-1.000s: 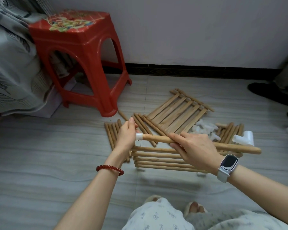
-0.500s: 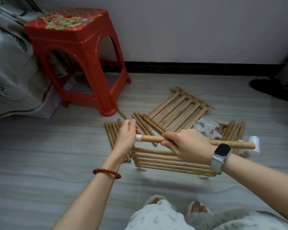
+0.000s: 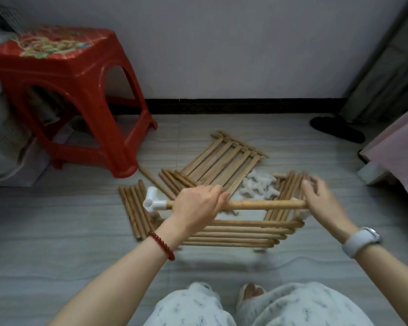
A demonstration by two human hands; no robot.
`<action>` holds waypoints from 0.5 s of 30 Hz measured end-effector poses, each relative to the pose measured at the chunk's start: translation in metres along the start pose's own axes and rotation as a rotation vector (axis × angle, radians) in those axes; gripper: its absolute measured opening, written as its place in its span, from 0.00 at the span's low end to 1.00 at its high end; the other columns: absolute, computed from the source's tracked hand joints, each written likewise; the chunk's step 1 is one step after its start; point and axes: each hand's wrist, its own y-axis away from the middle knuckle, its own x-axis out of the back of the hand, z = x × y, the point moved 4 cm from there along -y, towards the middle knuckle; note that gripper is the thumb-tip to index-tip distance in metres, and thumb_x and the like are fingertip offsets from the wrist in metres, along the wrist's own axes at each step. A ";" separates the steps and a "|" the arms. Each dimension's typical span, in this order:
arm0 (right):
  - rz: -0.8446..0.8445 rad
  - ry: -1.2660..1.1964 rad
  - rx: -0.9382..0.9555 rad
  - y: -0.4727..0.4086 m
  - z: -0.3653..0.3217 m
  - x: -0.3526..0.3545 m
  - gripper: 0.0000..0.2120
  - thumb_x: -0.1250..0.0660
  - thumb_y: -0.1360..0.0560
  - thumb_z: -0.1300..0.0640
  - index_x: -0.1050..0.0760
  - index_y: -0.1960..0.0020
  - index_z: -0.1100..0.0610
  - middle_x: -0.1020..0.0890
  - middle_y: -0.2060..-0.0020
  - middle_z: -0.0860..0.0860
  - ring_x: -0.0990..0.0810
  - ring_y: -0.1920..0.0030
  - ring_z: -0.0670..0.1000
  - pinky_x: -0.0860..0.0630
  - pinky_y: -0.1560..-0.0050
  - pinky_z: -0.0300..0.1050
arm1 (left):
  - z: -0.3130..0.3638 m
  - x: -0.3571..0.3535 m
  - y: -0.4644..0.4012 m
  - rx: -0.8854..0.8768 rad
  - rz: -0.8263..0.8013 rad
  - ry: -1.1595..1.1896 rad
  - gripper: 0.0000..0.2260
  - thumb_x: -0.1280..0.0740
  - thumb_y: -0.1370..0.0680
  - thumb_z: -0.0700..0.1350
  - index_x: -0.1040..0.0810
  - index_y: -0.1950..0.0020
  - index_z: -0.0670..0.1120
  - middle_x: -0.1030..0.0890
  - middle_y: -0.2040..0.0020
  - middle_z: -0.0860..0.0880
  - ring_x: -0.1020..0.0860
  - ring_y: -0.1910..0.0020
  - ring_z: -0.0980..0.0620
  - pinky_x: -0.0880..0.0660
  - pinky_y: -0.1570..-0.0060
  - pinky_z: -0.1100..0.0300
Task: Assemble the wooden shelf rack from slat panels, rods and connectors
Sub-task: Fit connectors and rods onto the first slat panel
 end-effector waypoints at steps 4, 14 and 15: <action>-0.086 -0.478 -0.227 -0.003 0.017 -0.011 0.11 0.42 0.19 0.51 0.28 0.54 0.58 0.24 0.67 0.53 0.25 0.67 0.50 0.30 0.63 0.45 | 0.031 -0.010 -0.027 -0.162 0.005 -0.036 0.28 0.58 0.22 0.62 0.23 0.46 0.48 0.18 0.59 0.51 0.20 0.68 0.50 0.34 0.76 0.60; 0.029 -0.313 -0.040 -0.015 0.016 -0.011 0.13 0.49 0.18 0.52 0.30 0.57 0.53 0.28 0.66 0.50 0.29 0.67 0.47 0.29 0.67 0.38 | 0.027 -0.015 -0.047 -0.135 0.062 -0.064 0.27 0.56 0.21 0.61 0.23 0.58 0.49 0.22 0.68 0.53 0.25 0.73 0.52 0.39 0.77 0.61; 0.024 -0.314 -0.022 -0.015 0.016 -0.010 0.13 0.48 0.18 0.52 0.30 0.57 0.53 0.28 0.66 0.50 0.29 0.68 0.46 0.29 0.71 0.33 | 0.027 -0.017 -0.049 -0.106 0.038 -0.085 0.29 0.59 0.22 0.63 0.24 0.58 0.49 0.23 0.67 0.53 0.25 0.71 0.52 0.38 0.76 0.60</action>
